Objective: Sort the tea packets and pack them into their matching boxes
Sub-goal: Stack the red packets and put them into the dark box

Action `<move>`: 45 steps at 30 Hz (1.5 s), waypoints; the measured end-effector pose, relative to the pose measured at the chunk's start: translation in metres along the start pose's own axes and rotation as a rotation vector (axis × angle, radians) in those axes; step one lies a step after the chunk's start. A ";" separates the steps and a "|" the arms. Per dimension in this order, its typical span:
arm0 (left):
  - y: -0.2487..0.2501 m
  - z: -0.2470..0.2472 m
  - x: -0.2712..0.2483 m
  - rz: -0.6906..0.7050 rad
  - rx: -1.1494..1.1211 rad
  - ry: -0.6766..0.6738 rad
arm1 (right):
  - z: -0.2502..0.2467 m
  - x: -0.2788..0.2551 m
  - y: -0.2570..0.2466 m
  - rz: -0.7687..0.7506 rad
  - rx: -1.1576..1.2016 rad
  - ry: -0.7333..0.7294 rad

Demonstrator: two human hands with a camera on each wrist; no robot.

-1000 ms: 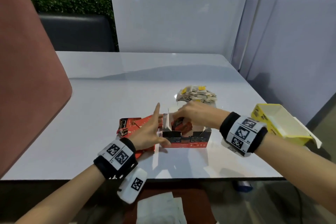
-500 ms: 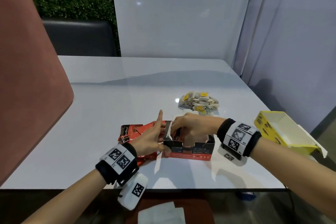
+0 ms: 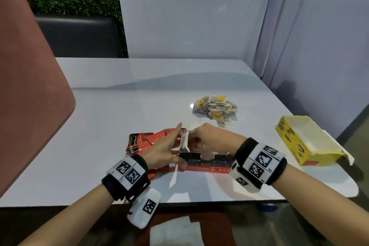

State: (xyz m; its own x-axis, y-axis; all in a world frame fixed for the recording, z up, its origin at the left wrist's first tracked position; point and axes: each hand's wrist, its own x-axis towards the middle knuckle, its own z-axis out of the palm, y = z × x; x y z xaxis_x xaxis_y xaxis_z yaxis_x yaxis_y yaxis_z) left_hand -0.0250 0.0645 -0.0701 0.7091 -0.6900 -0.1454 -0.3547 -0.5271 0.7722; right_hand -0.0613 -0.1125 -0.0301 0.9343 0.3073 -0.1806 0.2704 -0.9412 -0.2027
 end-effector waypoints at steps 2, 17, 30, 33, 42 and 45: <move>0.002 0.001 0.000 0.034 -0.026 0.016 | 0.003 0.005 -0.002 -0.044 -0.014 -0.024; 0.000 -0.027 -0.013 -0.011 -0.046 0.060 | -0.018 -0.025 -0.005 0.012 -0.092 0.181; -0.040 -0.071 -0.067 -0.305 0.066 0.381 | 0.052 0.041 -0.122 0.033 -0.225 -0.052; -0.040 -0.068 -0.070 -0.281 -0.067 0.422 | 0.047 0.047 -0.125 0.055 -0.146 0.008; -0.040 -0.059 -0.077 -0.173 -0.620 0.571 | 0.023 0.033 -0.102 0.068 0.030 0.330; -0.038 -0.053 -0.075 -0.151 -0.646 0.598 | 0.017 0.031 -0.090 0.153 0.208 0.460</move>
State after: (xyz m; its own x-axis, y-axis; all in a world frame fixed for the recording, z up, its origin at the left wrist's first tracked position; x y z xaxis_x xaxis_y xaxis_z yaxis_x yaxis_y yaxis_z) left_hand -0.0323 0.1628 -0.0555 0.9839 -0.1662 -0.0663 0.0528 -0.0845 0.9950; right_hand -0.0610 -0.0157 -0.0338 0.9775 0.0316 0.2086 0.1152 -0.9083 -0.4022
